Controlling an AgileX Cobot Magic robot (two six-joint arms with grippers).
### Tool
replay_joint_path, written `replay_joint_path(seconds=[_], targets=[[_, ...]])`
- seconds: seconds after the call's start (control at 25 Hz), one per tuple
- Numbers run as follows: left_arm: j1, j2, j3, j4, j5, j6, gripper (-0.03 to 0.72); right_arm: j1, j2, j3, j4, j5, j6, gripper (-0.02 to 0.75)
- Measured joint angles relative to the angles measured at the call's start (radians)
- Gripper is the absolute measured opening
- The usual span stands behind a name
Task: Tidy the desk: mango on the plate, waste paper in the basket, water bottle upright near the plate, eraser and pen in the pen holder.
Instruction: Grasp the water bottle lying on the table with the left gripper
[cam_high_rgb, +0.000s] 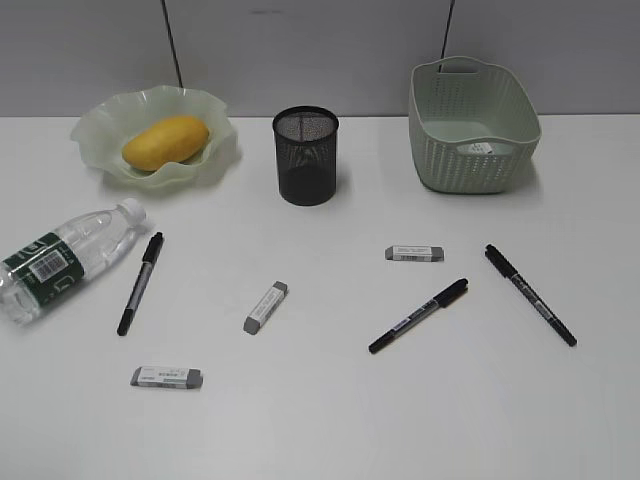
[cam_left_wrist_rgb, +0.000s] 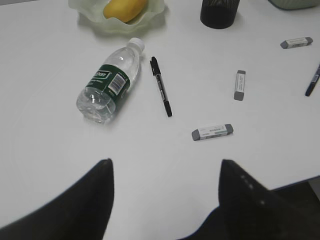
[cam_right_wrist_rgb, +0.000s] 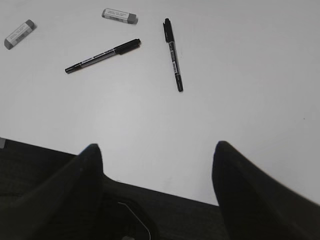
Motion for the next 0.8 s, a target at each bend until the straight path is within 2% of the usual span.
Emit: replay_joint_path(seconds=[0.36, 0.8], targets=[[-0.003, 0.000, 0.000, -0.001, 0.000, 0.000, 0.501, 0.000, -0.333, 0.103, 0.014, 0.042, 0.000, 0.540], [-0.003, 0.003, 0.000, -0.002, -0.003, 0.000, 0.501, 0.000, -0.375, 0.278, 0.013, 0.029, -0.001, 0.539]])
